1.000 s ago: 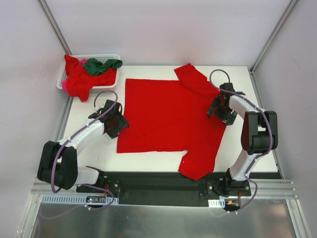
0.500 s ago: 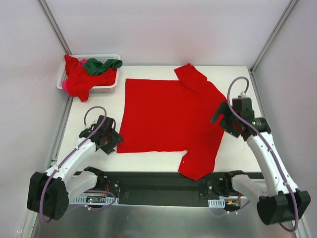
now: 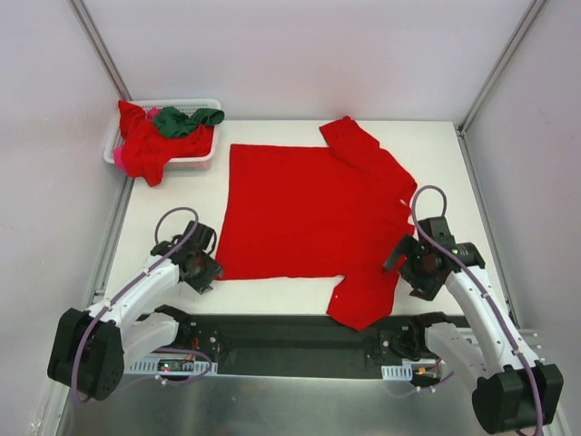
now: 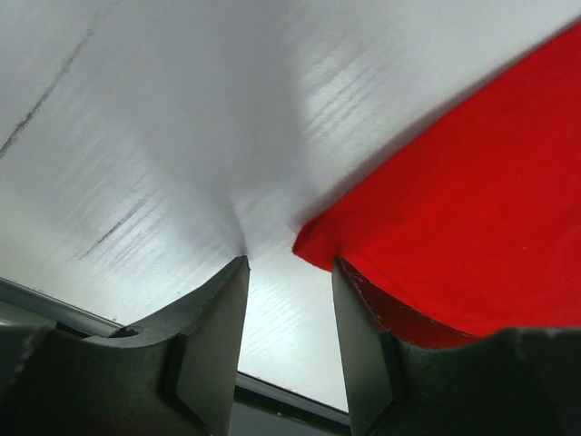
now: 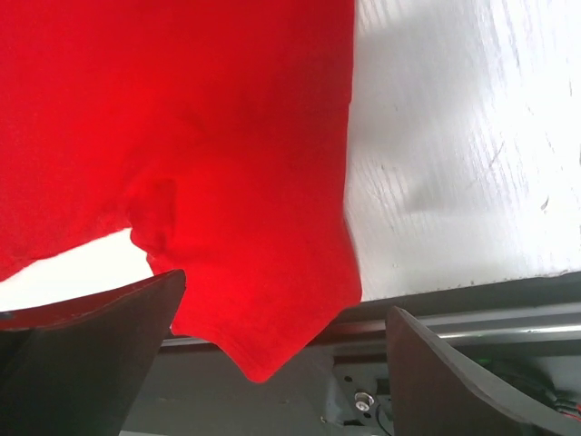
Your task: Fold and stack the t-shirts
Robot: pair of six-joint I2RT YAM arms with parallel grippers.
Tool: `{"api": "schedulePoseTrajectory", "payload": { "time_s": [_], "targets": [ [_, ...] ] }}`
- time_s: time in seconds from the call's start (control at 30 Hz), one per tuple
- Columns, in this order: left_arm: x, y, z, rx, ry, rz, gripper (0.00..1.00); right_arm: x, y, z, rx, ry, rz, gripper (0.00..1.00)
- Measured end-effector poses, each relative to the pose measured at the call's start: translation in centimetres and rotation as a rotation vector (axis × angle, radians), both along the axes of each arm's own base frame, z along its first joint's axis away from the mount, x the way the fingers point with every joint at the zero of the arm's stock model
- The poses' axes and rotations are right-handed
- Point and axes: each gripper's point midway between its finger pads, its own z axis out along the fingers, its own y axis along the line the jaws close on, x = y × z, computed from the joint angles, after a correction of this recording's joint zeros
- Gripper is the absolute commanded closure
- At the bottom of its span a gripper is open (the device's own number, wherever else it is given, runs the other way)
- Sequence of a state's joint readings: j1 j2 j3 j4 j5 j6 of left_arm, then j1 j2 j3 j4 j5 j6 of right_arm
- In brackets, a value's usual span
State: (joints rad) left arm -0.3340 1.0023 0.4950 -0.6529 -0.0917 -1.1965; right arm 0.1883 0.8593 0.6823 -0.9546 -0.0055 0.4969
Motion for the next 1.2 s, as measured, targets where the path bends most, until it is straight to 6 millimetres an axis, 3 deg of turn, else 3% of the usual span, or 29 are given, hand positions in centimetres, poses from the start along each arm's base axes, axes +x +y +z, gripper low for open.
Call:
{"api": "schedulePoseTrajectory", "payload": {
  "time_s": [0.37,0.47,0.5,0.8,0.97,1.2],
  "targets": [
    [0.4,1.2,-0.7,0.055,-0.02,0.056,0.73,-1.7,0.6,-0.3,0.037,0.041,0.037,0.09],
    [0.7,1.1,-0.9,0.049,-0.036,0.064,0.87,-2.7,0.9,-1.1,0.037,0.077,0.078,0.13],
    [0.8,1.0,-0.9,0.046,-0.04,0.068,1.0,-3.0,1.0,-1.4,0.035,0.087,0.095,0.13],
    [1.4,0.7,-1.0,0.019,-0.084,0.092,1.0,-5.5,2.2,-4.2,0.024,0.192,0.232,0.2],
    [1.7,0.6,-1.0,0.02,-0.082,0.09,1.0,-5.3,3.0,-4.9,0.024,0.178,0.278,0.29],
    [1.8,0.6,-1.0,0.024,-0.078,0.084,1.0,-6.0,3.0,-6.0,-0.014,0.193,0.281,0.31]
  ]
}}
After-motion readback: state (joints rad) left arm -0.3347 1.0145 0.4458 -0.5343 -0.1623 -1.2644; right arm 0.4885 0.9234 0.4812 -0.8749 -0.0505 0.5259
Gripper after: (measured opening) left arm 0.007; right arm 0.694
